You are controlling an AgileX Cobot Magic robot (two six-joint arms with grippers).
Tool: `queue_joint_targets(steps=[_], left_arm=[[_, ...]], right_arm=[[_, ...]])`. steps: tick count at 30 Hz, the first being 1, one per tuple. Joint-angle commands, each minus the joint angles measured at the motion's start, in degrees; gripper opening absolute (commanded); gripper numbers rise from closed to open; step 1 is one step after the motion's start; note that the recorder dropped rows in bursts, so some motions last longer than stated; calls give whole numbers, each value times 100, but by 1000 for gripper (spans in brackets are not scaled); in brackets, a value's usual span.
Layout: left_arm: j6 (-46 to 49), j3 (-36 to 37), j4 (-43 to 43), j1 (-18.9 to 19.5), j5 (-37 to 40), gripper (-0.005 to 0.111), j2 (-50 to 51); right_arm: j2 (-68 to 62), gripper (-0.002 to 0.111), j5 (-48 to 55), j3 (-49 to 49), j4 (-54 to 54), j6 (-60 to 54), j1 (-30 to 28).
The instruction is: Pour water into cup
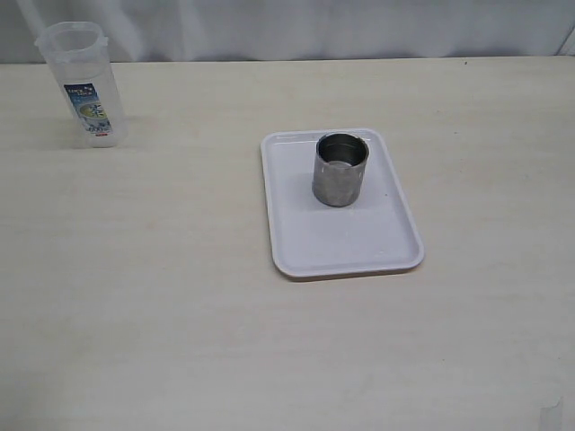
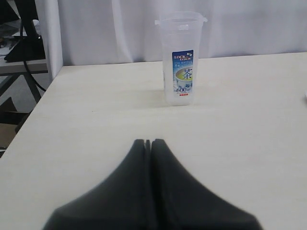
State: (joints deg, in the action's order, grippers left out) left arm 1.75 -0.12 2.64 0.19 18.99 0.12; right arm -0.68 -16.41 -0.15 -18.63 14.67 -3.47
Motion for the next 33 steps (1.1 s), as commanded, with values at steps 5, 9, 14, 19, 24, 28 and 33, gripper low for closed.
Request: queue_joint_targets(steps=[5,9,14,19,24,28,33], left_arm=[[-8,12,-11,1,-49,0,-12],[-8,12,-11,1,-49,0,-12],[-8,12,-11,1,-49,0,-12],[-8,12,-11,1,-49,0,-12],[-8,12,-11,1,-49,0,-12],[-8,12,-11,1,-49,0,-12],[-8,12,-11,1,-49,0,-12]], right_arm=[[68,110,1560,15,188,-967,757],[68,110,2171,15,388,-955,765],[68,110,2961,15,663,-955,765],[68,110,3571,15,751,-955,765],[68,110,3589,15,768,-955,765],[68,110,3598,15,768,-993,765],[68,110,3598,15,1049,-1405,765]])
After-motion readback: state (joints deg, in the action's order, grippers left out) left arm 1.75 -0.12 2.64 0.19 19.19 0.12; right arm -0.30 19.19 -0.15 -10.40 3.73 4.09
